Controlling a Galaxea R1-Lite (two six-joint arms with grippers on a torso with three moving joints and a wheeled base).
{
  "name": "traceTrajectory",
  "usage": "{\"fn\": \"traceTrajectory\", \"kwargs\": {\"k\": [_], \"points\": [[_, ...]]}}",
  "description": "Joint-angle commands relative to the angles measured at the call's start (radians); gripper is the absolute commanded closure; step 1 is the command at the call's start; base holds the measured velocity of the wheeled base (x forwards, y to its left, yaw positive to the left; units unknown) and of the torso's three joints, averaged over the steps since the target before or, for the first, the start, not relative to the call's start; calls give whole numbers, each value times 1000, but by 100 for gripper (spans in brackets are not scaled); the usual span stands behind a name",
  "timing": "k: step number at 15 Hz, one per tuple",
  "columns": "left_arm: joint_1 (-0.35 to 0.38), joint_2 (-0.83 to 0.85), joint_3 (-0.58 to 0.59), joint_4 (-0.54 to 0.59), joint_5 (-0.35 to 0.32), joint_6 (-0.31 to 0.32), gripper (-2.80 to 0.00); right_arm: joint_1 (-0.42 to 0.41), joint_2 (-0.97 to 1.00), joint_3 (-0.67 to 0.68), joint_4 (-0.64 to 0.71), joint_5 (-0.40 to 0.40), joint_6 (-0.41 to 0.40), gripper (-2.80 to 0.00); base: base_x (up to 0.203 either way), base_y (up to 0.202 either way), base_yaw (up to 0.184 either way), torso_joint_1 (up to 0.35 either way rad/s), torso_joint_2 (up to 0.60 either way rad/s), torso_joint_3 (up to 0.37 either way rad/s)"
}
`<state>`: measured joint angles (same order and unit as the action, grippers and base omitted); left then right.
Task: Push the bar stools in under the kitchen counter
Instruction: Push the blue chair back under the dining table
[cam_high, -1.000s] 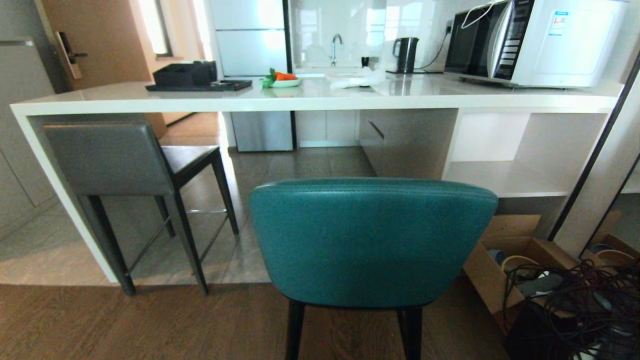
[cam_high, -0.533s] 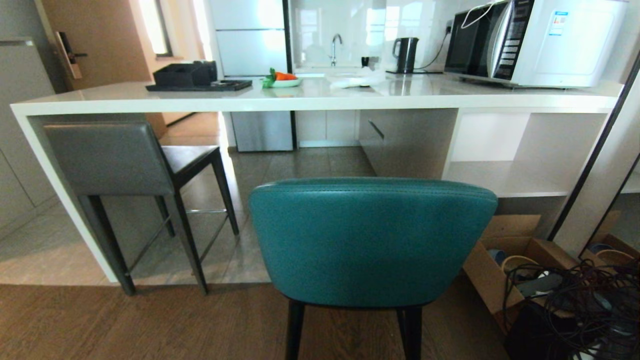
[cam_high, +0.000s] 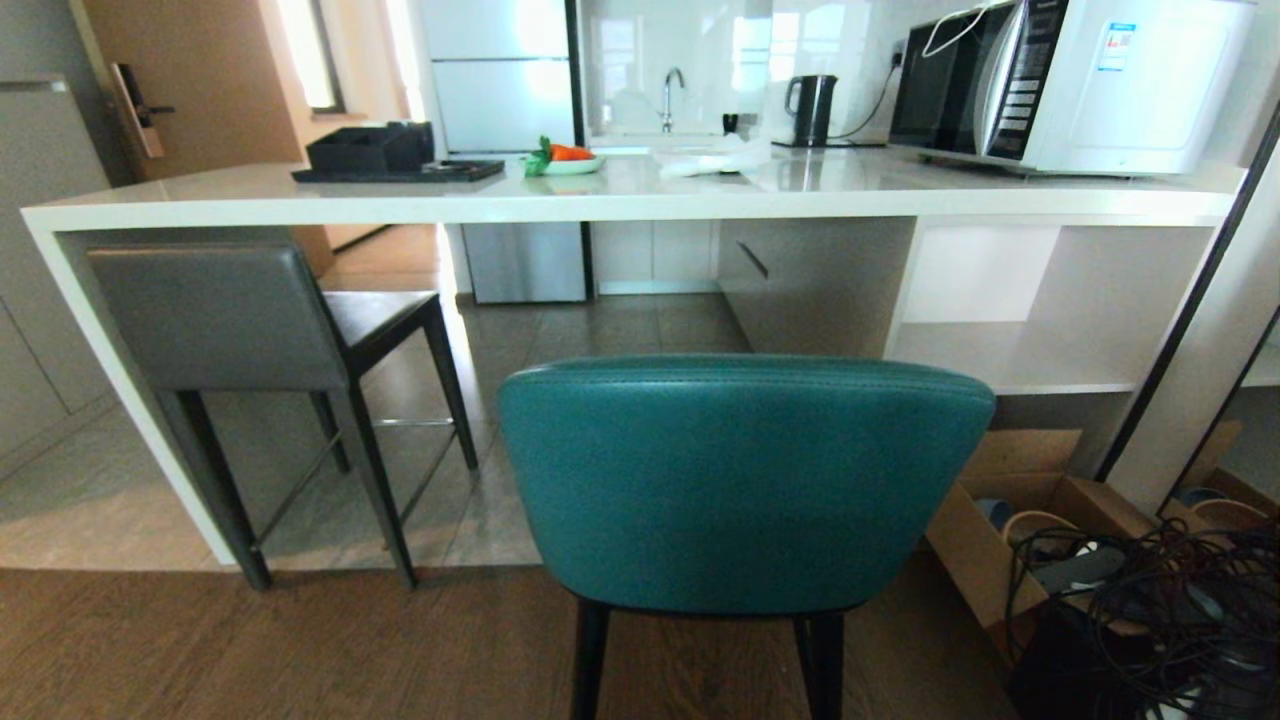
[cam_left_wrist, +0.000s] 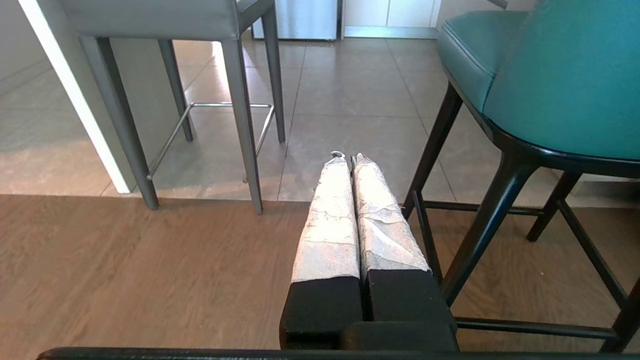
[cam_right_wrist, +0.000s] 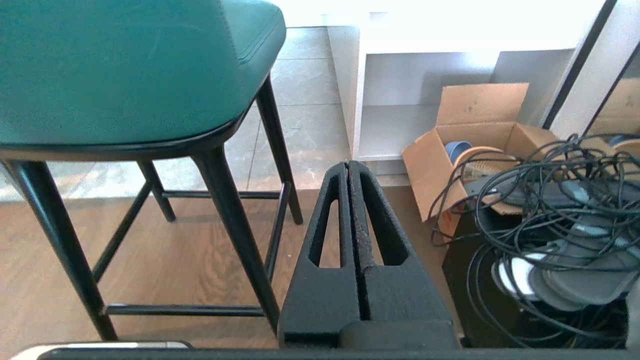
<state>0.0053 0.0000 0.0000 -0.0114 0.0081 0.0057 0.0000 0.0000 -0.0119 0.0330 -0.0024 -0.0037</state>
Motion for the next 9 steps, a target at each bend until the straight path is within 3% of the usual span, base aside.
{"fn": "traceTrajectory", "kwargs": {"k": [1,9], "points": [[-1,-3,3,-1,-3,8,0,0,0,0,-1,9,-12,0,0,0,0,0,0,0],[-2,-2,-22,2,-5,13,0,0,20,-63,3,41,-27,0,0,0,0,0,0,0]]}}
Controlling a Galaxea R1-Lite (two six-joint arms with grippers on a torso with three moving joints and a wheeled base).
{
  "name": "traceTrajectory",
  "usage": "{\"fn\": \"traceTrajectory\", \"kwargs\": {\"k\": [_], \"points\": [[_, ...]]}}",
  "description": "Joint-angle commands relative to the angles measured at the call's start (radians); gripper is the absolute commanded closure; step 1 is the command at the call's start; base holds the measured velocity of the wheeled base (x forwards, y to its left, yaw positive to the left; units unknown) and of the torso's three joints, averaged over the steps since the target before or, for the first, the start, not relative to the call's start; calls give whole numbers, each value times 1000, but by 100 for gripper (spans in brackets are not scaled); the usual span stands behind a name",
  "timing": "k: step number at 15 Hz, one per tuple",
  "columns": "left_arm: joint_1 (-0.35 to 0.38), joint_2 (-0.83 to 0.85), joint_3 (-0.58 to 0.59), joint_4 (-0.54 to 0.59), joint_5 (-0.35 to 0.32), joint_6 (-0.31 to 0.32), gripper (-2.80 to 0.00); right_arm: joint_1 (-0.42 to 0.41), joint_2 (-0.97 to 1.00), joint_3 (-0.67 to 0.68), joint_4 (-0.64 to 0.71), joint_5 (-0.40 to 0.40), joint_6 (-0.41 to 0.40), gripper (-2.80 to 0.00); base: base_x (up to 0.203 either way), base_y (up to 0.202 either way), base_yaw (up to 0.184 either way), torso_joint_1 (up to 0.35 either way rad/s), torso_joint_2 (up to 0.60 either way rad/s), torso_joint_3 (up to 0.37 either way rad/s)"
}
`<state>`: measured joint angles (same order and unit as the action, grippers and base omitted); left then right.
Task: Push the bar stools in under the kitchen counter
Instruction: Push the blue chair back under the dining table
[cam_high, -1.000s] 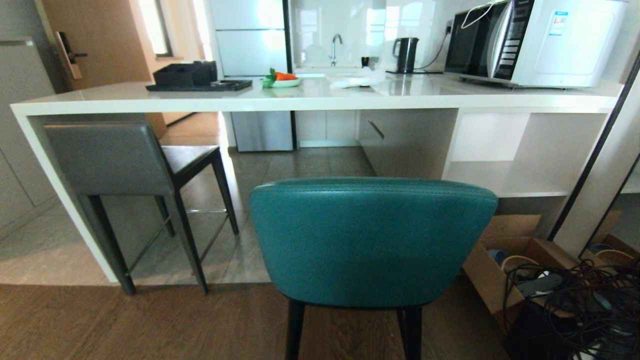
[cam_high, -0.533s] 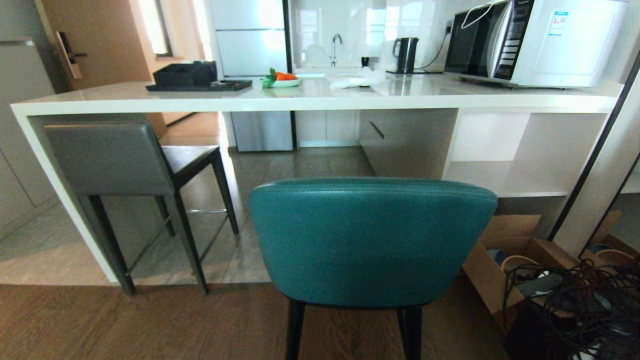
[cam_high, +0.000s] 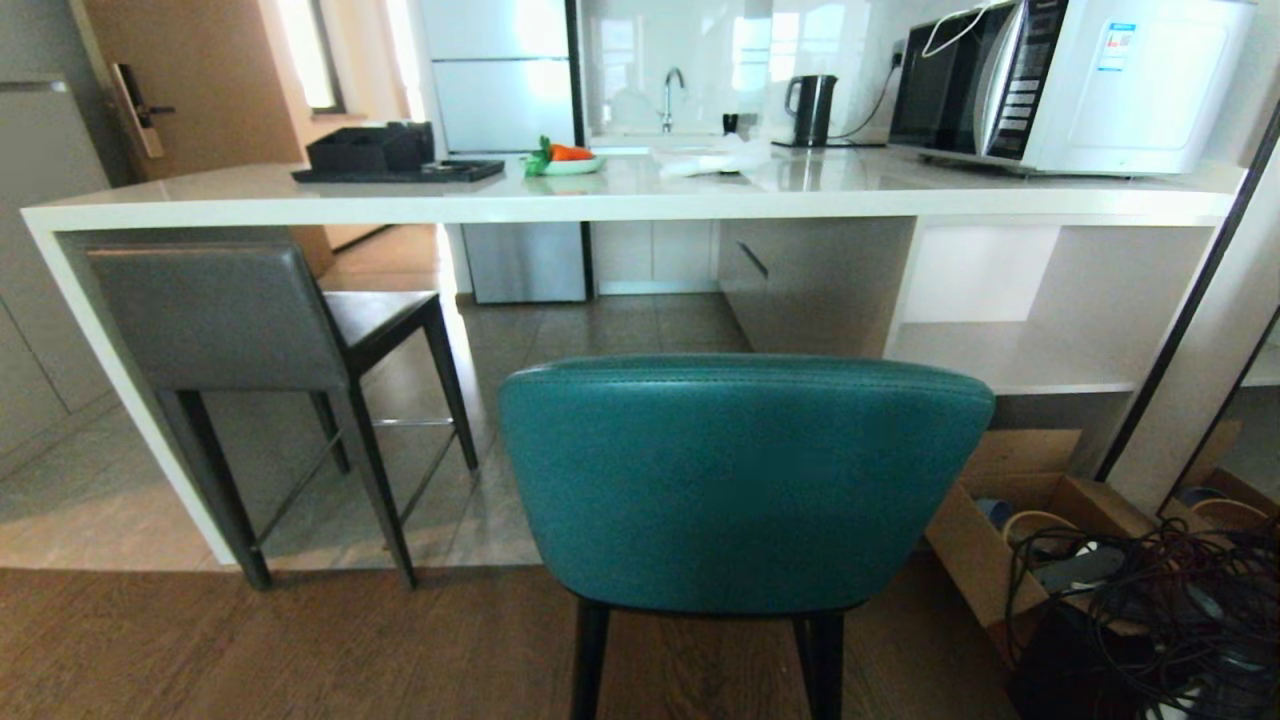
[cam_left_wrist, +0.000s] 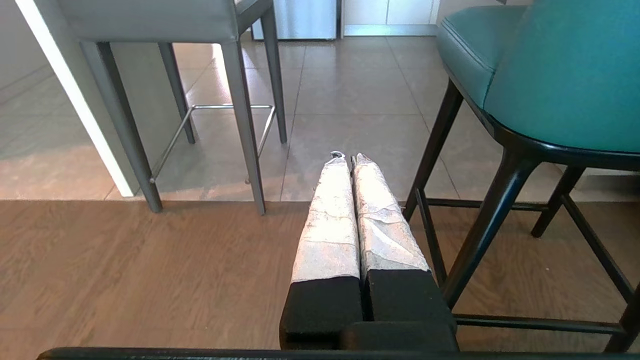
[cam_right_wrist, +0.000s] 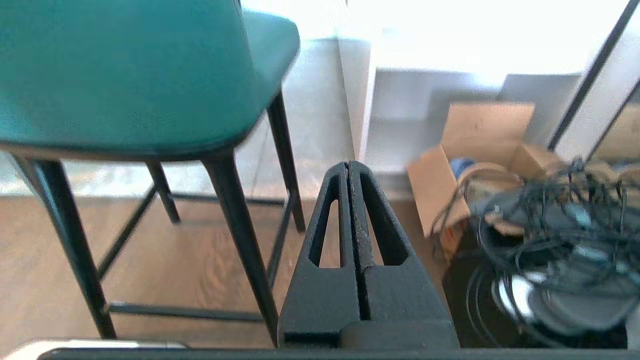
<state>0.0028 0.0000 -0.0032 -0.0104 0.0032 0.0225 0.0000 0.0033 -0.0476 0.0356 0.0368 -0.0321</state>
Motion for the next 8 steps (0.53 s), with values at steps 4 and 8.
{"fn": "traceTrajectory", "kwargs": {"k": [4,8], "points": [[-2,152,-175,7,-39,-51,0,0,96,-85,-2,8,6,0,0,0,0,0,0,0],[-11,458,-229,-193,-58,-77,0,5,290,-138,-102,37,45,0,0,0,0,0,0,0]]}}
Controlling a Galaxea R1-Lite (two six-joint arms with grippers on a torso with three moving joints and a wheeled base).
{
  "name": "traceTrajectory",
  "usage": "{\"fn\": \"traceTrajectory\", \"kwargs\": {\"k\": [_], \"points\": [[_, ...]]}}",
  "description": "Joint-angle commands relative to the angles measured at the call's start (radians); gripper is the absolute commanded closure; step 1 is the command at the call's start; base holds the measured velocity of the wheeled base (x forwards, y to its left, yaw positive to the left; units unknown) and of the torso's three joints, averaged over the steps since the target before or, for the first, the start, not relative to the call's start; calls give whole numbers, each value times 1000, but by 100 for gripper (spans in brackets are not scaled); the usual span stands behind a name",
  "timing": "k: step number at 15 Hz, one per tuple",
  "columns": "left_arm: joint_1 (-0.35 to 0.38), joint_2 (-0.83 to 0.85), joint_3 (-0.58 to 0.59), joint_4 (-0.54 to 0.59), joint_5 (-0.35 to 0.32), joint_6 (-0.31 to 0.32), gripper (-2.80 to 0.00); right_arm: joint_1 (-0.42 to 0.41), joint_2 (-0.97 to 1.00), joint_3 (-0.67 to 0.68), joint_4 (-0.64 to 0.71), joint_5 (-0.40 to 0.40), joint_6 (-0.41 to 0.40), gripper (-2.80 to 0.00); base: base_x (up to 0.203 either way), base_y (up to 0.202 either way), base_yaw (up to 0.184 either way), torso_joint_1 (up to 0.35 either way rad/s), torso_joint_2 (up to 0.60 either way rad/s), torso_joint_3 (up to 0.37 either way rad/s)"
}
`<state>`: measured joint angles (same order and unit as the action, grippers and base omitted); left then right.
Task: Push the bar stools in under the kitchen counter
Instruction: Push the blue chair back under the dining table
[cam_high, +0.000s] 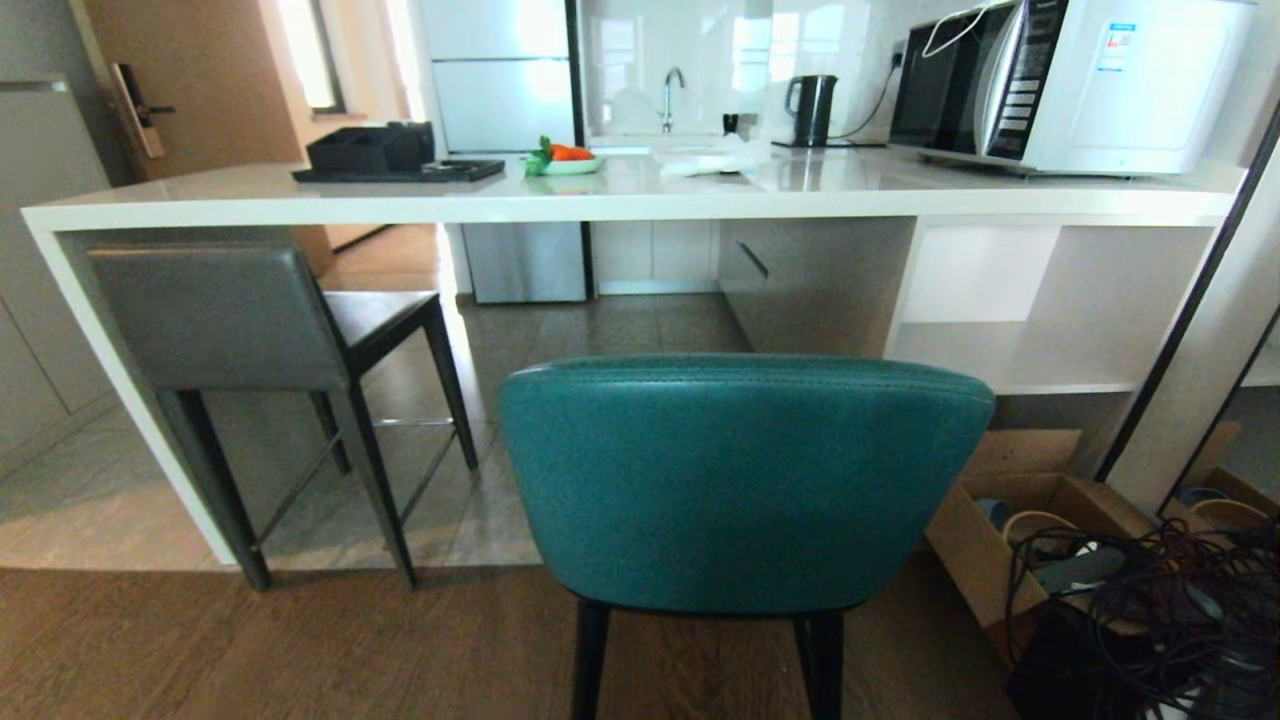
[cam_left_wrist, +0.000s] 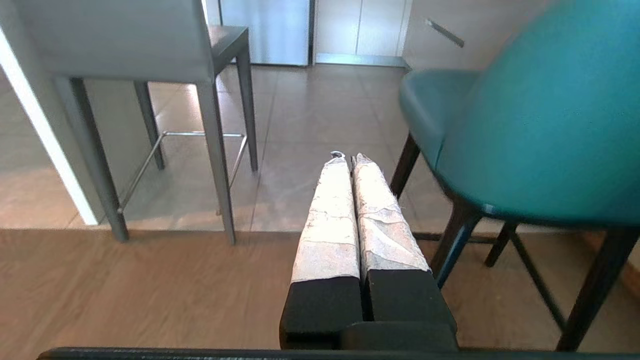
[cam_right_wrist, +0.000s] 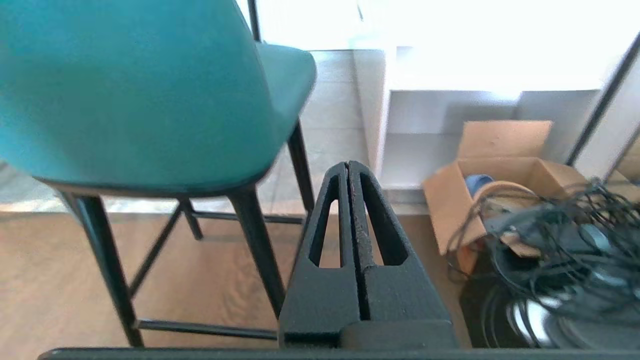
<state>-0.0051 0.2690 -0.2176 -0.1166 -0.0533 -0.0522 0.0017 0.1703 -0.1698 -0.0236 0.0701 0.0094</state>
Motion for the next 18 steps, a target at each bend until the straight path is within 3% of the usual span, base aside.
{"fn": "traceTrajectory", "kwargs": {"k": [1,6,11,14,15,18], "points": [[-8,288,-17,-176,-4,-4,0,8,196,-21,-101,6,9,0,0,0,0,0,0,0],[-102,814,-32,-688,-5,-10,0,34,665,-22,-520,21,53,0,0,0,0,0,0,0],[-274,1187,-34,-1041,10,-66,0,44,1120,-27,-1014,62,65,0,0,0,0,0,0,0],[-343,1404,-26,-1309,48,-74,0,49,1355,-29,-1351,96,65,0,0,0,0,0,0,0],[-359,1464,-18,-1361,59,-74,0,57,1398,-29,-1417,113,65,0,0,0,0,0,0,0],[-391,1560,-33,-1412,104,-73,0,64,1485,-62,-1450,127,64,0,0,0,0,0,0,0]]}}
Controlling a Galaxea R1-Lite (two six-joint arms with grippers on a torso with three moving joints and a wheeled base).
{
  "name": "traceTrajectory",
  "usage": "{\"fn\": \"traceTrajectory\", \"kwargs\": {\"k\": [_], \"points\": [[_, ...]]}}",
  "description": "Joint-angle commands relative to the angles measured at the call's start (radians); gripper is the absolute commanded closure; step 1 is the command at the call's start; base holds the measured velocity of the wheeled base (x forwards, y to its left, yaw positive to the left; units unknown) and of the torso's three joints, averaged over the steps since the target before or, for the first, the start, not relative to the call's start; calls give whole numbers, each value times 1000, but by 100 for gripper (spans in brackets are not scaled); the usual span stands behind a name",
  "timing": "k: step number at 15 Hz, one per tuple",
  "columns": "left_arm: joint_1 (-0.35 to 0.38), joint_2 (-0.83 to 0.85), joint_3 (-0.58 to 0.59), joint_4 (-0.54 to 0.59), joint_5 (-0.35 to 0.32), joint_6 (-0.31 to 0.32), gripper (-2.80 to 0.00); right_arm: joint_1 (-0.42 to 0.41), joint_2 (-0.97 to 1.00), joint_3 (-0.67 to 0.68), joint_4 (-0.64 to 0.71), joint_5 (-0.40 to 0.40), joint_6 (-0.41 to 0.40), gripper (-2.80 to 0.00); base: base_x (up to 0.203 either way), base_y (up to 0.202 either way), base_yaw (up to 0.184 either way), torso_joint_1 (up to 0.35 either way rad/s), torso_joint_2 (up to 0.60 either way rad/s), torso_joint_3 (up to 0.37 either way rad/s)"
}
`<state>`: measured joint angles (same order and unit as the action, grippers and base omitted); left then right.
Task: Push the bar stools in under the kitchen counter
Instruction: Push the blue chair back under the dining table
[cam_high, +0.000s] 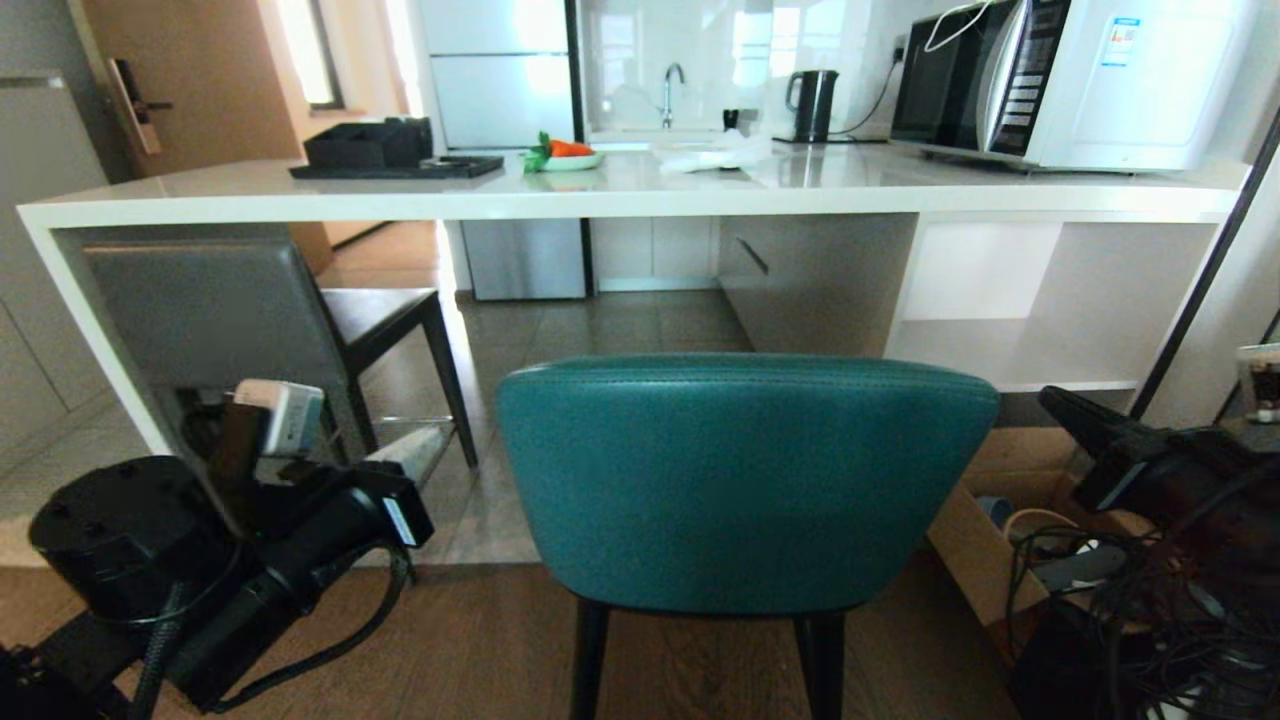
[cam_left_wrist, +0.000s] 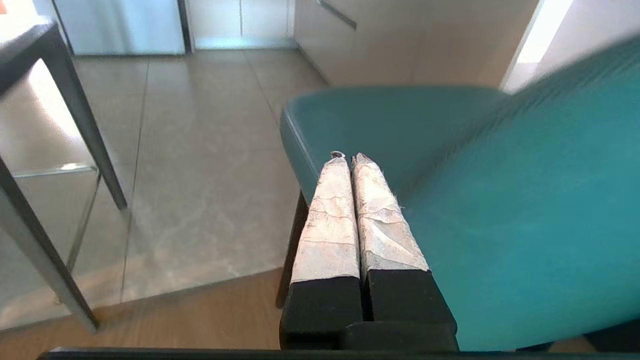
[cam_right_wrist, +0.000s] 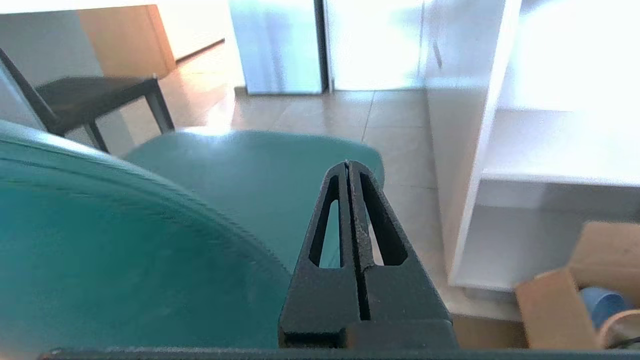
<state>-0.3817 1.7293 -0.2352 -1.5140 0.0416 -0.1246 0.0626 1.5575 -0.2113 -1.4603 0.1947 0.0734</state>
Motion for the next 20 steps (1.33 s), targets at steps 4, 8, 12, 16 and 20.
{"fn": "traceTrajectory", "kwargs": {"k": [4,8,12,16,20], "points": [[-20,180,-99,-16,20,17,0,42,161,-96,-17,-2,-6,0,0,0,0,0,0,0],[-86,215,-168,-16,92,17,0,141,162,-68,-17,-53,-7,0,0,0,0,0,0,0],[-105,212,-170,-16,103,17,0,175,164,-28,-18,-55,-14,0,0,0,0,0,0,0],[-119,206,-183,-16,110,31,0,197,171,-30,-18,-58,-18,0,0,0,0,0,0,0],[-126,208,-190,-16,151,51,0,209,221,-49,-46,-89,-20,0,0,0,0,0,0,0]]}}
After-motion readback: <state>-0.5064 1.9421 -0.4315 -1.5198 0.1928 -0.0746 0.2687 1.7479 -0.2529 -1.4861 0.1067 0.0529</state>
